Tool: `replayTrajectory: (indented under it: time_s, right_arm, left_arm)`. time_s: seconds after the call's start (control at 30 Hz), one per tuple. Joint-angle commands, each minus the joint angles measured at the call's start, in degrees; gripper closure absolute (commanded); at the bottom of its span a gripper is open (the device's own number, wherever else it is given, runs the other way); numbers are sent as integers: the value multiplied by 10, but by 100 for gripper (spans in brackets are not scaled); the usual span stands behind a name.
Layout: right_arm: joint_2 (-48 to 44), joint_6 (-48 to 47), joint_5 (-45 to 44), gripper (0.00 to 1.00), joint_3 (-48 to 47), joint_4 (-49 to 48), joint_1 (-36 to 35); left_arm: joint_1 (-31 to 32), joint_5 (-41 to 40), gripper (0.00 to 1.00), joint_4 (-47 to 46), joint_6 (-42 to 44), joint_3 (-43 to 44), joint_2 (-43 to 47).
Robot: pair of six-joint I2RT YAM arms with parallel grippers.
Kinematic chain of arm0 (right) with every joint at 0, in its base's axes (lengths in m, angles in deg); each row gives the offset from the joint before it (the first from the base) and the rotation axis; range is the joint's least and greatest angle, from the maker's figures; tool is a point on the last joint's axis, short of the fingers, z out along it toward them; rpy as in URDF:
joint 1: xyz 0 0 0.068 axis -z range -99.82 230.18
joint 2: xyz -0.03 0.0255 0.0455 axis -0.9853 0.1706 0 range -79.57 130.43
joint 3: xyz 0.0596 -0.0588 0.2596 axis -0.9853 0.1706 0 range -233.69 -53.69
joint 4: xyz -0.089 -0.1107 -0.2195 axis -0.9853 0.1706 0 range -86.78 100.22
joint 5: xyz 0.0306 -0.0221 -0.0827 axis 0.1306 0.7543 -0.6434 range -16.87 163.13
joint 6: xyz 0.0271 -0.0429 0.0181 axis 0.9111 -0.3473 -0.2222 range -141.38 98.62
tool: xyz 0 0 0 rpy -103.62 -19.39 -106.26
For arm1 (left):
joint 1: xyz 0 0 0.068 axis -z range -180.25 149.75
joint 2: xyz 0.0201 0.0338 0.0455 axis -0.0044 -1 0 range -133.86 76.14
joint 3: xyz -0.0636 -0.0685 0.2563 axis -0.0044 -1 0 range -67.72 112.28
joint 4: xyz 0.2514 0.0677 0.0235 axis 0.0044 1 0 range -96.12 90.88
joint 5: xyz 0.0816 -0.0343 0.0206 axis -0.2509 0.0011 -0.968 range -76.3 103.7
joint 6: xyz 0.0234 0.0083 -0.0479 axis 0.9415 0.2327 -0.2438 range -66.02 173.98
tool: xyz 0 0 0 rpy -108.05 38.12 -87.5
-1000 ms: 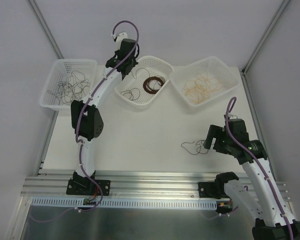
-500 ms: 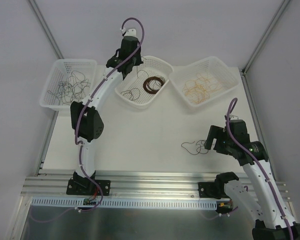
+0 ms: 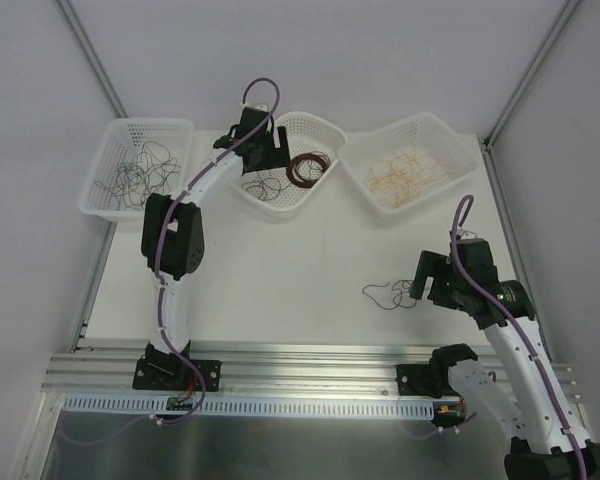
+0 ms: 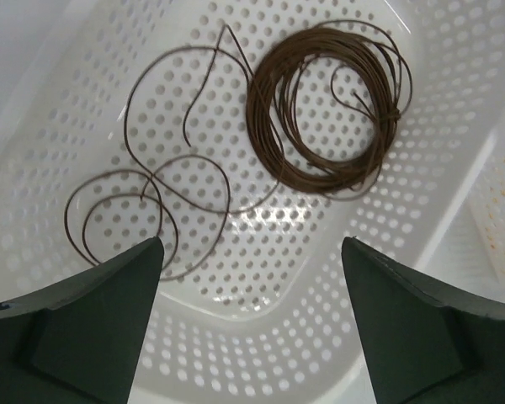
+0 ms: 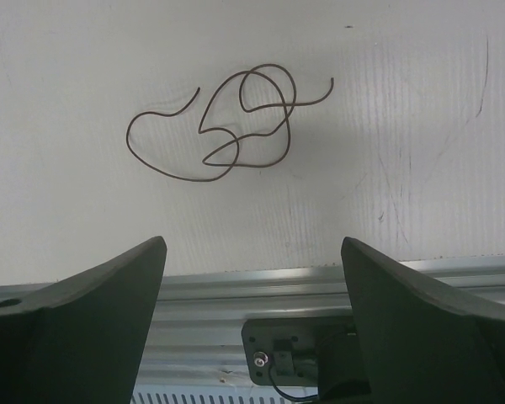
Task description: Untangle the cables
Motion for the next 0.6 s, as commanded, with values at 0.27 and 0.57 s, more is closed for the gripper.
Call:
replayTrajectory:
  time_s: [0.27,0.57]
  right_arm:
    - [74,28,-50,0,32,-39,-3]
    - [160,53,-52,0,74,-152,-17]
  left_arm:
    - [4,125,1,-12,7,-196,260]
    - [18,104,1,-10,40,-411,419]
